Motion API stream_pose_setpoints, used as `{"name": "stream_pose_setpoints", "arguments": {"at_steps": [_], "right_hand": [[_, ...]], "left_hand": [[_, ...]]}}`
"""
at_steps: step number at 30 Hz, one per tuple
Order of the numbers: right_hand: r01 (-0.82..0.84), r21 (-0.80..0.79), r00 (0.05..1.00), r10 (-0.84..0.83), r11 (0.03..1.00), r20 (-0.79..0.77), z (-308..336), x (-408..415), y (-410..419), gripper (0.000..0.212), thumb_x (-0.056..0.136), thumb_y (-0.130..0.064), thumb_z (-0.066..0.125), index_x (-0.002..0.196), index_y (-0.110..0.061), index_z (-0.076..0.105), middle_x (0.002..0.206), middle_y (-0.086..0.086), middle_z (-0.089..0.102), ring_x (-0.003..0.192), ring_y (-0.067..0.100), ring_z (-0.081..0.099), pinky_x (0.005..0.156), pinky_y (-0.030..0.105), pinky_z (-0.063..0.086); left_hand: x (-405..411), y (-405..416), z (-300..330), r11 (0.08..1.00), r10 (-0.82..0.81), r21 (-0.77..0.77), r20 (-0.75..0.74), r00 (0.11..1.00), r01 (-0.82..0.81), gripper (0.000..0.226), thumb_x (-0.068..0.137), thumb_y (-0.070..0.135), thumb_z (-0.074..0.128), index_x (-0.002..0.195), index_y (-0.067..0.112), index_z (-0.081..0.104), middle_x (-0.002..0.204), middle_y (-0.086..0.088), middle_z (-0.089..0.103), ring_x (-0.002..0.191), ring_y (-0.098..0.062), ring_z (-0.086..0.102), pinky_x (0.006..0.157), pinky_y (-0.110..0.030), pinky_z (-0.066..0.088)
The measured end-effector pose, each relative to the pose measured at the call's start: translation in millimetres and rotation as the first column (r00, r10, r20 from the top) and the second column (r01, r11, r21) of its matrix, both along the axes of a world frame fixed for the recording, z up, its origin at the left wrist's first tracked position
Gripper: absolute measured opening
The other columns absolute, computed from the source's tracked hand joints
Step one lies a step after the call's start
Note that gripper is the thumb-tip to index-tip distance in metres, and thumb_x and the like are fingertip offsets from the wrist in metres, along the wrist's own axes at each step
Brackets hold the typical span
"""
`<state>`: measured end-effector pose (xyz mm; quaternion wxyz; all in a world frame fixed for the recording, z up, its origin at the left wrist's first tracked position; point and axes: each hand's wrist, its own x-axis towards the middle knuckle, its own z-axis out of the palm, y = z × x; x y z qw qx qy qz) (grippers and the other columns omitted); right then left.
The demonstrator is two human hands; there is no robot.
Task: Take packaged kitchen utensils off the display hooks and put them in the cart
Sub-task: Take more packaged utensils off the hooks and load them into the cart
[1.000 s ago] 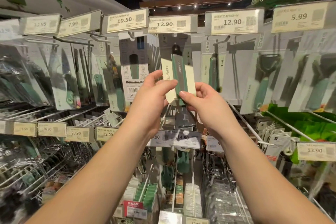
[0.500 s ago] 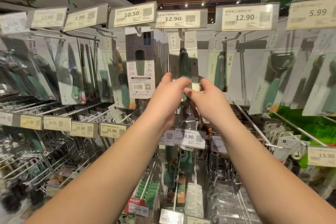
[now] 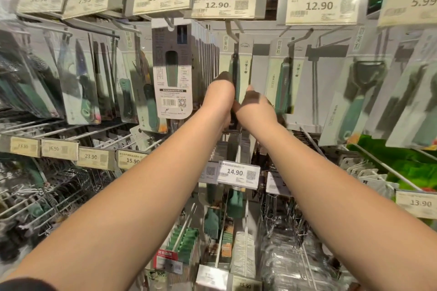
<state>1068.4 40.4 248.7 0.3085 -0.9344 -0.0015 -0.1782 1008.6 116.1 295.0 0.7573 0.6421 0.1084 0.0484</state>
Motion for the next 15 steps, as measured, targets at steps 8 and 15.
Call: {"name": "stream_pose_setpoints", "arguments": {"at_steps": [8, 15], "right_hand": [[0.054, -0.111, 0.992, -0.066, 0.992, -0.103, 8, 24, -1, 0.077, 0.103, -0.05, 0.044, 0.161, -0.014, 0.007, 0.148, 0.018, 0.047, 0.128, 0.036, 0.052, 0.089, 0.042, 0.049], [0.062, -0.177, 0.992, -0.08, 0.982, -0.093, 7, 32, -9, 0.078, 0.102, -0.051, 0.044, 0.161, -0.015, 0.008, 0.151, 0.018, 0.043, 0.127, 0.037, 0.054, 0.087, 0.041, 0.049]], "left_hand": [[26, -9, 7, 0.999, 0.019, 0.039, -0.044, 0.999, -0.017, 0.026, 0.108, 0.027, 0.03, 0.105, 0.008, 0.048, 0.087, -0.003, 0.045, 0.077, -0.017, 0.044, 0.088, -0.034, 0.042], [31, -16, 2, 0.998, 0.01, 0.069, -0.024, 1.0, -0.009, 0.045, 0.108, 0.033, 0.034, 0.145, 0.008, 0.041, 0.127, -0.013, 0.055, 0.095, -0.02, 0.046, 0.088, -0.034, 0.034]]}}
